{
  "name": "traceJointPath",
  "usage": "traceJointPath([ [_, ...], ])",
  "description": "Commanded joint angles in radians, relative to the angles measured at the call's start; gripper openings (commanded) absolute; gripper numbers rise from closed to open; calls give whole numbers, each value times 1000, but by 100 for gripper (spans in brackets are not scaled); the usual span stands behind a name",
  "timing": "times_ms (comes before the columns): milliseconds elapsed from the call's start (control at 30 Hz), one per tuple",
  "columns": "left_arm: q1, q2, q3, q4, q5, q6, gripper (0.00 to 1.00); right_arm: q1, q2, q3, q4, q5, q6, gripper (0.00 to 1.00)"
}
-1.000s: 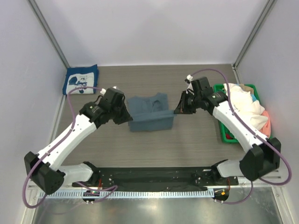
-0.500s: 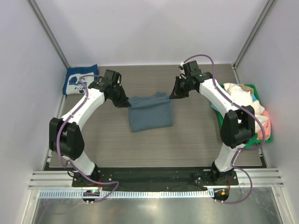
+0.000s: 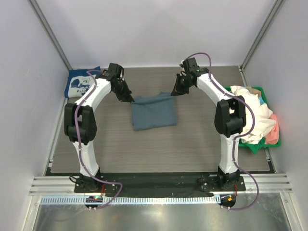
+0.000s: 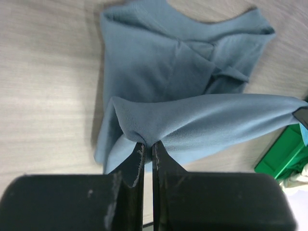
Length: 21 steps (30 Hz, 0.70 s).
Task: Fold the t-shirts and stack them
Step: Fold the tshirt
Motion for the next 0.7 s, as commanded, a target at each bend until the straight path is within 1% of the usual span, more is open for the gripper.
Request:
traceJointPath([
  [0,46,77,84,-42,7,45,0,-38,54,92,-5,52,-9,1],
  [33,51,106,150,-52,12,50,0,-46,92,131,-4,52,0,1],
  [67,64,175,185,-68,25,51,5,-51,113,156,-12,61,9,4],
  [100,72,211,237,-82,38,51,11,-58,136,188,-16,64,19,14],
  [133,80,263,358,-102,53,59,21,-66,165,264,-21,59,37,29],
  [167,95,310,453,-134,58,59,32,-84,227,314,-18,47,40,52],
  [200,101,414,551,-247,38,56,45,-91,270,377,-18,32,42,59],
  [233,112,459,754,-303,30,53,52,-98,307,526,-21,-9,37,62],
  [267,115,491,828,-341,30,51,59,-112,363,594,-38,-37,40,65],
  [300,117,518,877,-373,32,47,67,-118,368,645,-42,-59,46,65],
  [333,118,509,900,-369,36,44,70,-121,359,670,-42,-74,51,66],
  [367,118,480,854,-321,35,44,77,-117,297,644,-26,-73,48,66],
  [400,118,399,782,-275,41,47,80,-111,249,520,3,-68,45,66],
  [433,118,342,703,-221,46,50,82,-104,188,432,42,-73,48,66],
  [467,118,294,531,-116,44,57,85,-94,78,340,153,-76,54,66],
  [500,118,198,453,-66,44,62,86,-65,19,170,201,-79,55,66],
  [533,118,158,383,-17,62,70,86,-46,-21,103,268,-79,54,66],
  [567,118,122,238,70,70,82,86,-28,-52,53,290,-85,45,66],
  [600,118,83,179,117,81,86,86,10,-87,-10,304,-96,34,66],
  [667,118,1,70,227,119,106,84,40,-97,-43,332,-137,22,66],
])
